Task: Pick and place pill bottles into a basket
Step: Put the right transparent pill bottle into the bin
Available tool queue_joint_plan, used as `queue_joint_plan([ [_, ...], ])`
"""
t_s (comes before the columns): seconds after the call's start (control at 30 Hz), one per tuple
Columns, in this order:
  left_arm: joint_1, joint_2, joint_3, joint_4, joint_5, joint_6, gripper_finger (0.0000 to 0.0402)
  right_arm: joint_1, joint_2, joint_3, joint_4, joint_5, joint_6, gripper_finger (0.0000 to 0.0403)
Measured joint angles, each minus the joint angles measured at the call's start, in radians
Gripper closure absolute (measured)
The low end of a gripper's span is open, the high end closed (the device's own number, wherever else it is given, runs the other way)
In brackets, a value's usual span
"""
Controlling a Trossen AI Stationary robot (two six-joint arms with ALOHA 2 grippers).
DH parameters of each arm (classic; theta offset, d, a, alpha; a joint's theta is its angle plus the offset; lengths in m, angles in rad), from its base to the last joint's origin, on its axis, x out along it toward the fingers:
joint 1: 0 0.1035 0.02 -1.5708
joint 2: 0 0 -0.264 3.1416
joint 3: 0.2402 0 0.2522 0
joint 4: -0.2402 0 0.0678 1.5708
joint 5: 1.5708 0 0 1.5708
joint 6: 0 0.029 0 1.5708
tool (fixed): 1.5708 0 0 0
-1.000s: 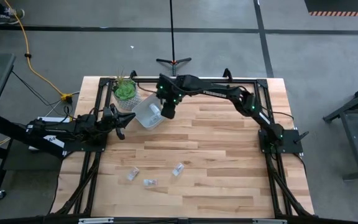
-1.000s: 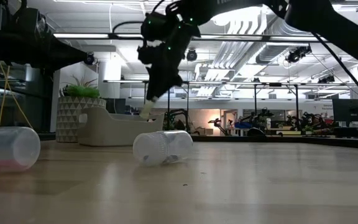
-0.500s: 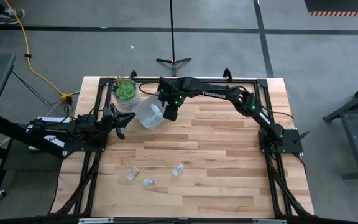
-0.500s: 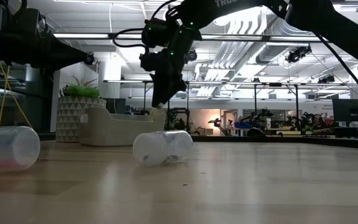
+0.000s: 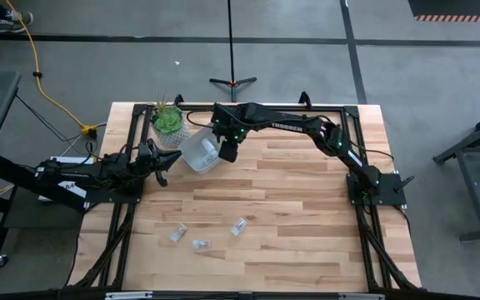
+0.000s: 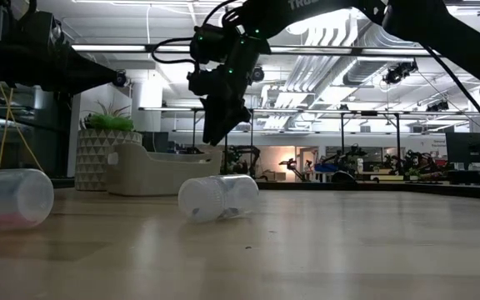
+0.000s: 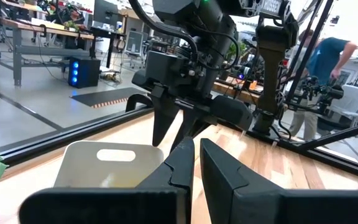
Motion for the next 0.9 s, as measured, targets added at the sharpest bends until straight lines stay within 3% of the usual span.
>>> queue_joint_plan([
  [0.2,0.0,0.0,0.0,0.0,-0.001,0.0,0.0337,-0.013,0.0,0.069,-0.013,-0.028,0.063,0.0233],
  [0.3,0.0,0.0,0.0,0.0,-0.001,0.0,0.0337,-0.02,-0.005,0.141,-0.019,-0.155,0.056,0.0231],
  [0.43,0.0,0.0,0.0,0.0,-0.003,0.0,0.0337,0.028,-0.092,0.09,0.044,-0.357,-0.092,0.0236],
  [0.57,0.0,0.0,0.0,0.0,-0.003,0.0,0.0337,0.106,-0.134,0.09,0.011,-0.46,-0.217,0.0247],
  [0.73,0.0,0.0,0.0,0.0,-0.009,0.0,0.0337,0.218,-0.139,0.089,-0.105,-0.397,-0.426,0.0253],
  [0.9,0.0,0.0,0.0,0.0,-0.011,0.0,0.0337,0.309,-0.1,0.088,-0.176,-0.259,-0.478,0.0223],
])
